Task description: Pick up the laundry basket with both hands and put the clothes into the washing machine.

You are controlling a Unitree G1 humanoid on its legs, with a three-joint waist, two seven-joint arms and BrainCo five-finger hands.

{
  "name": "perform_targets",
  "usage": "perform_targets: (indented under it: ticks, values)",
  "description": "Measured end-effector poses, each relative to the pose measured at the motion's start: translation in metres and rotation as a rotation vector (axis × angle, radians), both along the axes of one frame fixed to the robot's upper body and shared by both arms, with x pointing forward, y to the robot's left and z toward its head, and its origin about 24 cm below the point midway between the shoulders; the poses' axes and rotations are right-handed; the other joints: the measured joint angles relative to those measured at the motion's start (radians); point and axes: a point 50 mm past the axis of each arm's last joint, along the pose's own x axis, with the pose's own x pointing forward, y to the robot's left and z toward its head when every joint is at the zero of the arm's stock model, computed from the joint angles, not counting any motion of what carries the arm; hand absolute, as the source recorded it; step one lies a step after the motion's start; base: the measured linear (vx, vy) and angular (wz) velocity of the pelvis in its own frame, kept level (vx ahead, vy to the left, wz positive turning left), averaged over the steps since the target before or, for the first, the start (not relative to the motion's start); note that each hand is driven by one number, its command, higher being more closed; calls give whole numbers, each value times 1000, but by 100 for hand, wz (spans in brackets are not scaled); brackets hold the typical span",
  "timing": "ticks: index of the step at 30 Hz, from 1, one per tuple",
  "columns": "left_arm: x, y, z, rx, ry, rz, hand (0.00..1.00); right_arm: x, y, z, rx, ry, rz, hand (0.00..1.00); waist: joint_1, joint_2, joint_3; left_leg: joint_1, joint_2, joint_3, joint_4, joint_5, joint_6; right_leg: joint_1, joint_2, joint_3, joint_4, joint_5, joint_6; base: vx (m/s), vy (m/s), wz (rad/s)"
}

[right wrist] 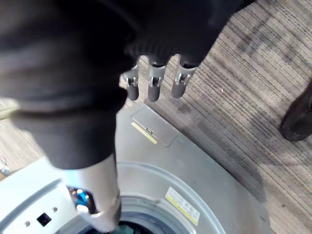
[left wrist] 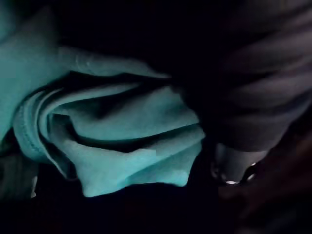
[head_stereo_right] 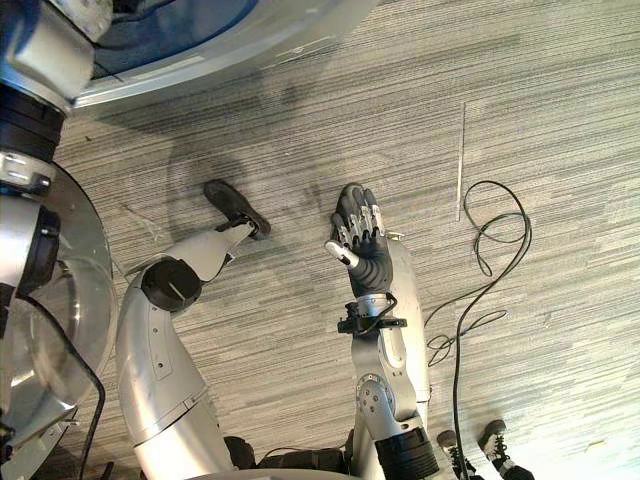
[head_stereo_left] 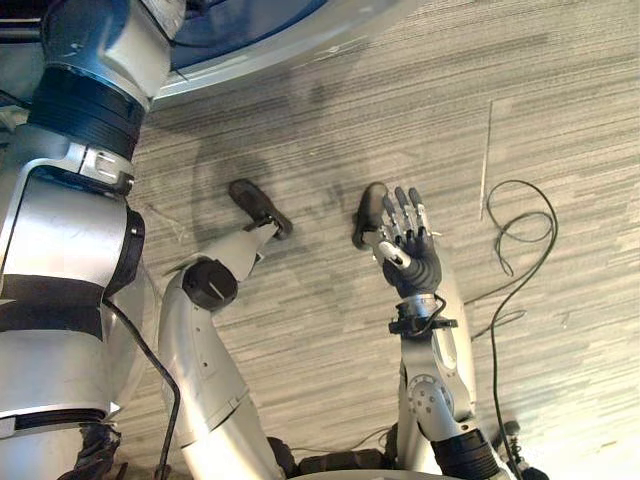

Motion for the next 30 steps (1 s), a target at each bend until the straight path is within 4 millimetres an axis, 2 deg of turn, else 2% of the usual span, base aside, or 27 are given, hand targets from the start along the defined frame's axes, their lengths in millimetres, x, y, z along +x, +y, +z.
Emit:
perform_targets:
  ticks: [2, 5, 7, 8, 10, 13, 14, 18, 21, 24, 27, 30]
  values:
    - [-5, 2, 8, -149, -26, -92, 0, 1, 1, -3, -6, 19, 8, 0, -1, 0, 0, 6, 1, -5, -1, 0, -1, 12, 3, -6, 0, -3, -4, -63, 4, 1]
    - [-15, 2, 20, -77, -141, 1, 0, -1, 2, -6, -13, 27, 13, 0, 1, 0, 0, 6, 1, -7, -13, 3, -5, 14, 3, -13, -9, -3, -5, -62, 5, 1]
    - [-19, 1, 20, 137, -225, 188, 0, -1, 2, -5, -10, 19, 8, 0, 4, 0, 0, 5, 1, -7, -20, 5, -8, 14, 2, -15, -18, -2, -7, -63, 13, -3]
    - [-19, 1, 20, 162, -234, 211, 0, -1, 2, -5, -10, 18, 6, 0, 4, 0, 0, 5, 1, -7, -20, 5, -8, 14, 2, -16, -18, -2, -7, -58, 12, 1]
    - [-18, 2, 13, 390, -280, 355, 0, -2, 0, -5, 0, 2, -8, 0, 5, 0, 0, 3, 0, -7, -22, 5, -8, 14, 2, -17, -21, -2, -8, -58, 14, 1]
    - [-17, 2, 2, 588, -250, 368, 0, -4, -2, -5, 22, -1, -8, 0, 7, 0, 0, 3, 1, -7, -22, 5, -8, 13, 2, -18, -20, -2, -8, -61, 15, -1]
    - [-17, -3, -4, 679, -236, 347, 0, -11, -4, -7, 33, 0, -10, 0, 16, 0, 0, 2, 2, -7, -21, 5, -8, 11, 3, -18, -20, -4, -4, -62, 10, -2]
    - [-13, -11, -18, 825, -173, 315, 0, -23, -9, -10, 44, 9, -22, 0, 23, 0, 0, -1, 2, -7, -21, 5, -9, 10, 1, -19, -22, -6, 0, -60, 12, 0]
    - [-10, -14, -26, 891, -140, 321, 0, -29, -11, -9, 45, -2, -19, 0, 22, 0, 0, -3, 1, -6, -20, 4, -9, 8, -1, -19, -21, -6, 0, -70, 22, 0]
    - [-13, -12, -26, 938, -142, 338, 0, -33, -14, -9, 40, -6, -26, 0, 21, 0, 0, -4, 1, -6, -20, 5, -9, 6, -1, -18, -21, -6, 0, -56, 13, 0]
    - [-19, -8, -22, 957, -163, 362, 0, -36, -18, -8, 22, -16, -31, 0, 20, 0, 0, -4, 0, -6, -22, 5, -9, 6, 0, -18, -21, -6, 0, -60, 12, 0]
    - [-28, 2, -8, 876, -209, 397, 0, -37, -20, -7, 15, -31, -33, 0, 20, 0, 0, -4, -3, -1, -27, 6, -11, -1, -2, -14, -21, -6, 0, -69, 13, 2]
